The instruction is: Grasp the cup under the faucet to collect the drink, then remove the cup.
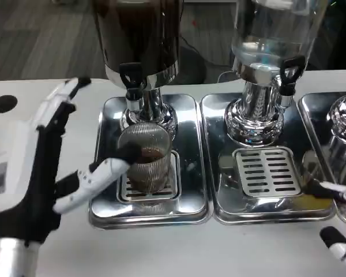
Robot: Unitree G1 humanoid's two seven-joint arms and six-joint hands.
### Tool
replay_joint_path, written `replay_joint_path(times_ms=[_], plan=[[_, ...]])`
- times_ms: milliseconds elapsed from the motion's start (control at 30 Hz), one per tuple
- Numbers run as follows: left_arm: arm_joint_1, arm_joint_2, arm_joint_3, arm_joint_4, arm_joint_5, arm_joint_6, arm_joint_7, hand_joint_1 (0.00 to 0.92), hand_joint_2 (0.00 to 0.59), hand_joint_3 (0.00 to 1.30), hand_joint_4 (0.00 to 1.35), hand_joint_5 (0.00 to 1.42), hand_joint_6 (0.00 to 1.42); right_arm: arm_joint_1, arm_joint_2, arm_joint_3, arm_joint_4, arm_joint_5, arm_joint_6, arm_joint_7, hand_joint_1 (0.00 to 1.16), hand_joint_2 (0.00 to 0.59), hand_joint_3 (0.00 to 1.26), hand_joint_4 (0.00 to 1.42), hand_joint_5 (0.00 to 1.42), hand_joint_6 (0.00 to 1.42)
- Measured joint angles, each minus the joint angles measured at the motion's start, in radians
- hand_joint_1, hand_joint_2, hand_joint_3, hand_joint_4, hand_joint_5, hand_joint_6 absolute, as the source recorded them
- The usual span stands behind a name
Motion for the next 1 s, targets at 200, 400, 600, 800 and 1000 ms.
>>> replay_joint_path(times_ms=[200, 400, 600, 800, 1000], plan=[[0.115, 0.004, 0.003, -0.001, 0.029, -0.052, 0.006, 0.000, 0.024, 0.25, 0.16, 0.27, 0.36, -0.091, -0.018, 0.009, 0.029, 0.038, 0.057, 0.046, 0.60, 0.156, 0.17, 0.13, 0.19, 0.14], [0.205, 0.001, 0.004, -0.001, 0.070, -0.095, 0.033, 0.000, 0.027, 0.25, 0.17, 0.27, 0.35, -0.148, -0.018, 0.035, 0.041, 0.049, 0.148, 0.091, 0.63, 0.143, 0.16, 0.14, 0.19, 0.14], [0.262, 0.001, 0.019, -0.001, 0.092, -0.108, 0.052, 0.000, 0.029, 0.25, 0.17, 0.27, 0.31, -0.224, -0.008, 0.063, 0.075, 0.055, 0.219, 0.113, 0.65, 0.131, 0.16, 0.14, 0.19, 0.14], [0.292, 0.001, 0.039, -0.001, 0.113, -0.109, 0.054, 0.000, 0.028, 0.25, 0.17, 0.26, 0.30, -0.305, 0.003, 0.113, 0.121, 0.048, 0.254, 0.132, 0.65, 0.128, 0.16, 0.14, 0.19, 0.14], [0.320, 0.000, 0.037, -0.001, 0.126, -0.115, 0.055, 0.000, 0.031, 0.25, 0.16, 0.26, 0.30, -0.385, 0.027, 0.157, 0.167, 0.022, 0.290, 0.136, 0.65, 0.129, 0.16, 0.13, 0.18, 0.14]])
